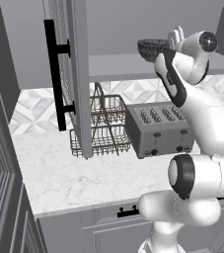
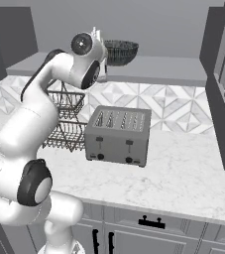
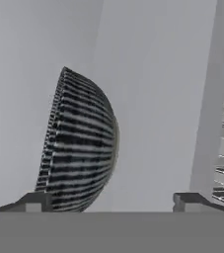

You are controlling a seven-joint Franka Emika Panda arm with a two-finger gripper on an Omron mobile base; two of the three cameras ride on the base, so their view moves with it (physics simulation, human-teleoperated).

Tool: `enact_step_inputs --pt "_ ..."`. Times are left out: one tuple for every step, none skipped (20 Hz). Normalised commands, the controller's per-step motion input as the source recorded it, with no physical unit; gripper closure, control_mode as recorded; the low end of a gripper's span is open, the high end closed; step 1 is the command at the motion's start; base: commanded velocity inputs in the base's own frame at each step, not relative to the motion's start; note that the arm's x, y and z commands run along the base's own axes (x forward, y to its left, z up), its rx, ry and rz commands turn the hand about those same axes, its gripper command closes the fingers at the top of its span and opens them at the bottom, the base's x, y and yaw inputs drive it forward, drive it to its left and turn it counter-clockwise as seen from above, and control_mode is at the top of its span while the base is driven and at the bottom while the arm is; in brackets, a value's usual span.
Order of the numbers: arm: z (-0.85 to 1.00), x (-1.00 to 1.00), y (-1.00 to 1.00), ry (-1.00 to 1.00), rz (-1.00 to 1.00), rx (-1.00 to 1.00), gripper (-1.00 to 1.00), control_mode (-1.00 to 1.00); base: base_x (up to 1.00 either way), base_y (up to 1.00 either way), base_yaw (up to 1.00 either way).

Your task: Pick up the bowls on the counter and stack them on top of one another in the open cabinet. Place the smaller bowl on top of the larger bowl.

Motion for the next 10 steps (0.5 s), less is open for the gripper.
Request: enact_step_inputs --pt "0.38 -1.0 -0.16 -0.11 -0.05 0.11 -1.0 -1.0 0.0 0.0 0.0" --pt "0.38 -1.0 -0.15 -0.1 -0.05 0.11 -1.0 -1.0 0.0 0.0 0.0" --pt "0.36 -1.0 -0.15 -0.09 -0.05 0.1 -1.0 -1.0 0.0 0.0 0.0" --pt "0.28 -1.0 -0.23 -0.09 -0.04 0.09 -1.0 -1.0 0.0 0.0 0.0" --pt "0.21 -1.0 -0.24 -0.08 -0.03 0.09 -1.0 -1.0 0.0 0.0 0.0" --pt "0.06 -1.0 -0.29 -0.06 -0.02 0.07 -1.0 -1.0 0.0 0.0 0.0" --pt "0.0 -1.0 -0.31 -0.07 0.0 0.03 -1.0 -1.0 0.0 0.0 0.0" --pt "-0.01 -1.0 -0.31 -0.08 0.0 0.0 -1.0 -1.0 0.0 0.0 0.0" --pt "-0.26 -1.0 -0.3 -0.07 0.0 0.0 -1.0 -1.0 0.0 0.0 0.0" --pt "-0.54 -1.0 -0.31 -0.04 0.0 0.0 -1.0 -1.0 0.0 0.0 0.0"
